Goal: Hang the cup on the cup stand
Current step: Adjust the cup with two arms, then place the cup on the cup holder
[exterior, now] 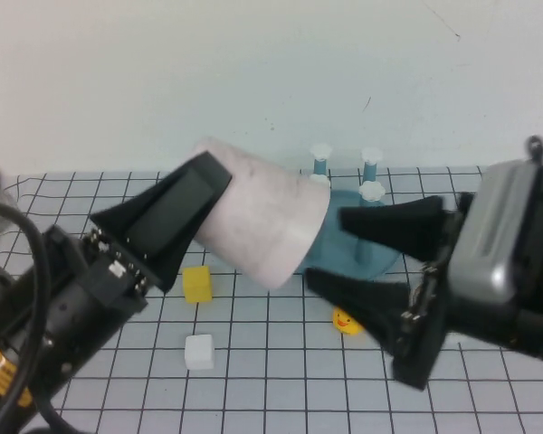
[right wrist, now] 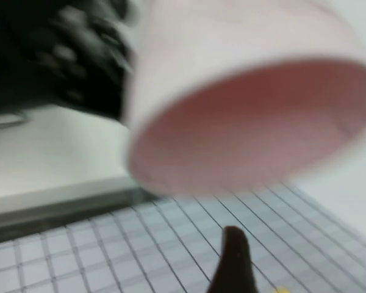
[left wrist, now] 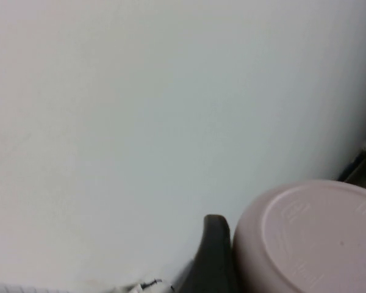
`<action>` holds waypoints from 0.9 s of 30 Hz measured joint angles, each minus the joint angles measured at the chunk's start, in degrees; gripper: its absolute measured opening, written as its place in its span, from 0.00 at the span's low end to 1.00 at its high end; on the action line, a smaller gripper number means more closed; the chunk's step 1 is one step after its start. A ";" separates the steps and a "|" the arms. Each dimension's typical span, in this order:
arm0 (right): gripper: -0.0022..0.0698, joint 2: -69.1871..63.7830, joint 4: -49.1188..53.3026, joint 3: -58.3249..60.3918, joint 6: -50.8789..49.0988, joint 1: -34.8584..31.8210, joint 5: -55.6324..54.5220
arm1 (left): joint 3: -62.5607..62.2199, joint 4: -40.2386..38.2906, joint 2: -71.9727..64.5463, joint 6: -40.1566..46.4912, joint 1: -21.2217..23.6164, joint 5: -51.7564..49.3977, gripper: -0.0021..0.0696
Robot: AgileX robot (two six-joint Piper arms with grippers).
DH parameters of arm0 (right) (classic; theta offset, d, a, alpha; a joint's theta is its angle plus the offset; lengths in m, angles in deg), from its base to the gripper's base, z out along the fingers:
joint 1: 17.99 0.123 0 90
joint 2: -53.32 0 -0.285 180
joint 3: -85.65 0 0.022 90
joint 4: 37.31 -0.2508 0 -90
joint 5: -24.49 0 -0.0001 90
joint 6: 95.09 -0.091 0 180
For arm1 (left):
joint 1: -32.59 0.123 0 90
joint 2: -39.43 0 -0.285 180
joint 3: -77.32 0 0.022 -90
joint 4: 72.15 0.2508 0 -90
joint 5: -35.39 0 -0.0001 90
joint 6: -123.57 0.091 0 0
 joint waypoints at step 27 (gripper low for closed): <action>0.04 28.08 53.44 4.74 -70.87 0.00 0.04 | -18.36 20.54 -0.08 28.53 0.00 -26.95 0.80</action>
